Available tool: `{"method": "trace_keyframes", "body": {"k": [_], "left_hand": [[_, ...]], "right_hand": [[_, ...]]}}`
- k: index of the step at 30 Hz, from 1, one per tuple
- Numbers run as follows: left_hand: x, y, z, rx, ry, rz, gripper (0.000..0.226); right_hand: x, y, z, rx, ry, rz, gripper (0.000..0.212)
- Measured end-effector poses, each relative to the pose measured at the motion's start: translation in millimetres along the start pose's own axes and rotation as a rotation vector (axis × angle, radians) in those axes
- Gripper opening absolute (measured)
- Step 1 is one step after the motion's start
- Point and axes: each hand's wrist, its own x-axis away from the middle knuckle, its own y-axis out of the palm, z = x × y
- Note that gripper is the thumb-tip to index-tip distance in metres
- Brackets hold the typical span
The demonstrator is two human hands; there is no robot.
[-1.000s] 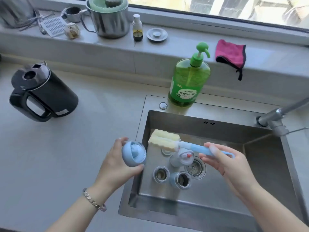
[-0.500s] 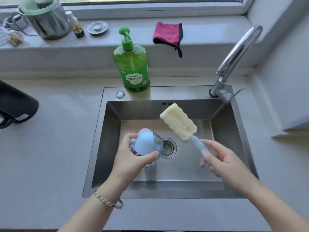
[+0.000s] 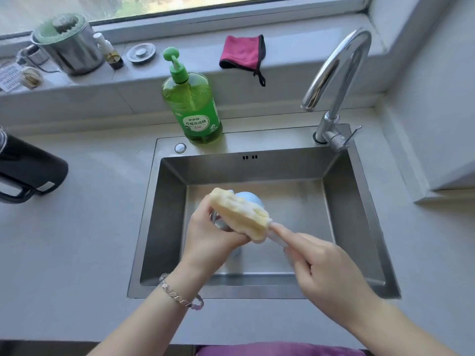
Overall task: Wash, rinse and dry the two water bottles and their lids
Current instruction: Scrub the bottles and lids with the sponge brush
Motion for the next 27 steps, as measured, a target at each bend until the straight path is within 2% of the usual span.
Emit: {"method": "trace_keyframes", "body": {"k": [5, 8, 12, 16, 20, 23, 27], "left_hand": [[-1, -3, 5, -0.033, 0.069, -0.041, 0.05], [-4, -9, 2, -0.017, 0.063, -0.03, 0.05], [-1, -15, 1, 0.007, 0.059, -0.045, 0.052], [-3, -22, -3, 0.035, 0.053, -0.051, 0.057], [-1, -25, -3, 0.008, 0.067, -0.078, 0.055], [-1, -28, -3, 0.011, 0.077, -0.099, 0.056], [2, -27, -1, -0.025, 0.092, -0.086, 0.055]], "right_hand": [[-6, 1, 6, 0.024, 0.114, 0.102, 0.05], [2, 4, -2, 0.093, 0.038, 0.092, 0.057], [0, 2, 9, 0.061, 0.2, 0.119, 0.047], [10, 7, -7, 0.145, 0.028, 0.075, 0.046], [0, 3, 3, 0.067, 0.162, 0.108, 0.05], [7, 7, -12, 0.099, 0.065, 0.059, 0.048], [2, 4, -1, 0.015, 0.247, 0.072, 0.044]]}}
